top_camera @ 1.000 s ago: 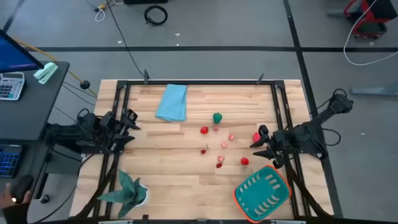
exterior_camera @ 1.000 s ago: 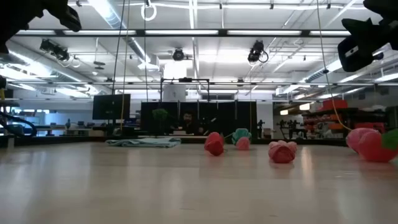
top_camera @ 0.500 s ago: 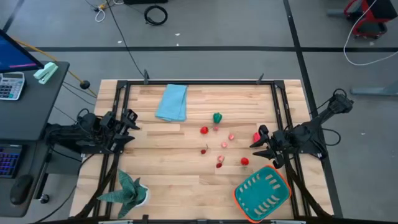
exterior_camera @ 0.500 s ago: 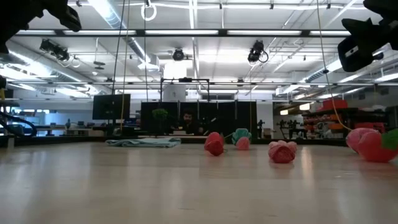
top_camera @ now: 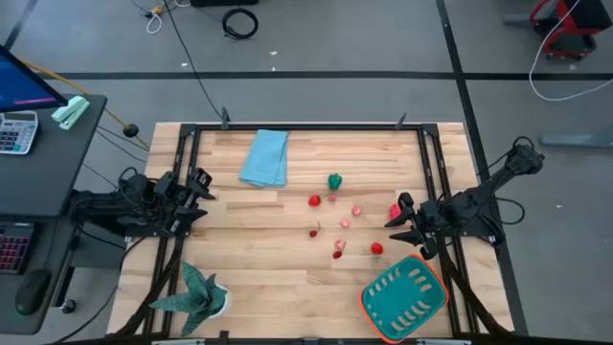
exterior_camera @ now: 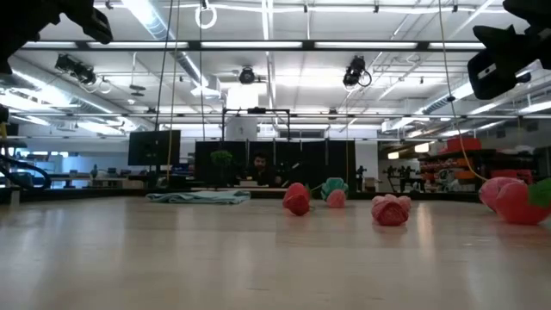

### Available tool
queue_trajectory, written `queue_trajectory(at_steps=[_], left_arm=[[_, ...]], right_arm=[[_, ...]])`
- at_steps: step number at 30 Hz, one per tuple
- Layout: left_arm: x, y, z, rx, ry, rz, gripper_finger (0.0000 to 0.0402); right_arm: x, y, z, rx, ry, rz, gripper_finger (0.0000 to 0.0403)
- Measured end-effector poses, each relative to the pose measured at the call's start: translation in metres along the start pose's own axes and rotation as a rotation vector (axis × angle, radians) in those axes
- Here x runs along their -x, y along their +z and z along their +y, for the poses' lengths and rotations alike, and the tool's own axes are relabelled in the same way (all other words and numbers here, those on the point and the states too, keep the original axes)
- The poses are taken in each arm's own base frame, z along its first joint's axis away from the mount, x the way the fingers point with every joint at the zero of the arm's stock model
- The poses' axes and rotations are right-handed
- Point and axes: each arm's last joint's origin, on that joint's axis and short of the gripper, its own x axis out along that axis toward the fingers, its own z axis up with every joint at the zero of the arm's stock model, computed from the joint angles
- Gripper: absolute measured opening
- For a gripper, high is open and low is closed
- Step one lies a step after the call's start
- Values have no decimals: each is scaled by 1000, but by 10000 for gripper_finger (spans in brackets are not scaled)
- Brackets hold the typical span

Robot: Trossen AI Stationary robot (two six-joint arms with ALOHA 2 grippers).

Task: Pick and placing Produce into tupperware

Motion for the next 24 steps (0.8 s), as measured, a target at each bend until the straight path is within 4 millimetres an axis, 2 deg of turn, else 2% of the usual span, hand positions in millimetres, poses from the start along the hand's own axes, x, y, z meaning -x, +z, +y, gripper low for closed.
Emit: queue_trajectory(at_steps=[24], left_arm=[[0,0,0,0,0,0,196]], right_arm=[[0,0,0,0,0,0,162]])
